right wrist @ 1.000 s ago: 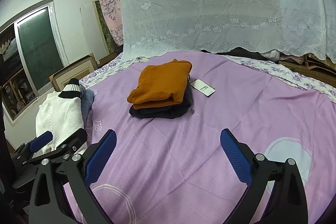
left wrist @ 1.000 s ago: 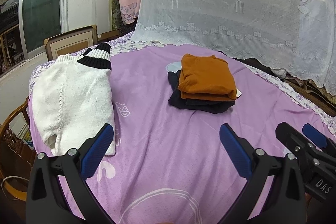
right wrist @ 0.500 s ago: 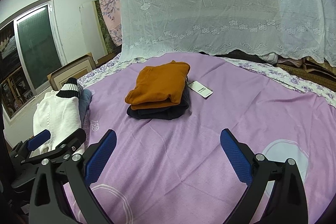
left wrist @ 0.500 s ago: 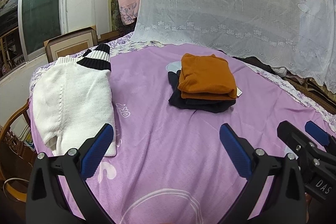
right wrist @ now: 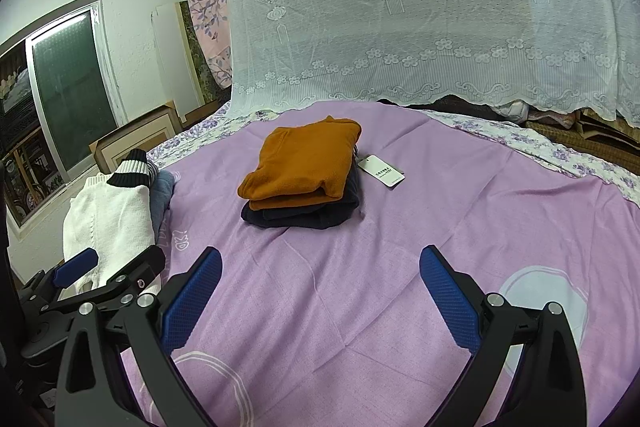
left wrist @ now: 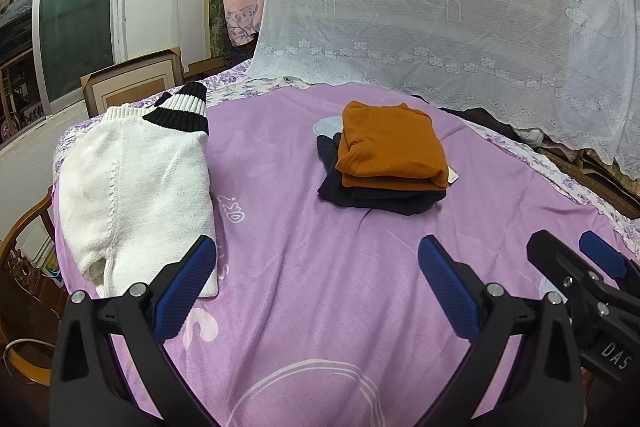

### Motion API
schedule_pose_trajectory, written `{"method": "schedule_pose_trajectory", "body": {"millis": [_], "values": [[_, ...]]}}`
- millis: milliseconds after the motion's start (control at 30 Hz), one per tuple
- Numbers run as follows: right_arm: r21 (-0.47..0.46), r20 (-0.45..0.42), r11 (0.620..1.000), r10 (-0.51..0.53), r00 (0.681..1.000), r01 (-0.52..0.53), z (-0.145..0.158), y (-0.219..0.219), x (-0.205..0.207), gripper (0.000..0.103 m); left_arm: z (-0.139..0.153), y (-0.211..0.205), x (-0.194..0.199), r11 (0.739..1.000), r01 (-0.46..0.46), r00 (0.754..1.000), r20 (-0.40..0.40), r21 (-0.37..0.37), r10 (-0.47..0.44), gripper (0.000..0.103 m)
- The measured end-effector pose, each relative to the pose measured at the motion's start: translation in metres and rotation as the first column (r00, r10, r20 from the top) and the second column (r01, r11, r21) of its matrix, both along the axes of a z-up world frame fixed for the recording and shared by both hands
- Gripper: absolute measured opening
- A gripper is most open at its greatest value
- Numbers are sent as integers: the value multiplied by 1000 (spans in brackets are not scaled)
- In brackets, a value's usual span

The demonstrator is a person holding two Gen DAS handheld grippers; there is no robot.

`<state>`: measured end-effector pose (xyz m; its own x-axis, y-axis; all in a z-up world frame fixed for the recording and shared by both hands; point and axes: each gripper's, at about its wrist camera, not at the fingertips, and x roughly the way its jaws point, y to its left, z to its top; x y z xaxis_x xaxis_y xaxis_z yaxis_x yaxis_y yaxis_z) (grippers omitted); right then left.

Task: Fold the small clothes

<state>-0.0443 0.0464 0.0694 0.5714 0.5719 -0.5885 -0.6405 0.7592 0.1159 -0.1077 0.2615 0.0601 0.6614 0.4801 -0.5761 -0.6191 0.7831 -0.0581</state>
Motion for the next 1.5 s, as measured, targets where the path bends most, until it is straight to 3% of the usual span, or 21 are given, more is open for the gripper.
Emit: {"method": "schedule_pose_trajectory", "body": {"millis": [1500], "values": [[11, -7, 1000, 0, 1000, 1, 3, 2, -3, 100, 3, -1, 1, 1000, 19, 1000, 20, 16, -20, 99]]}}
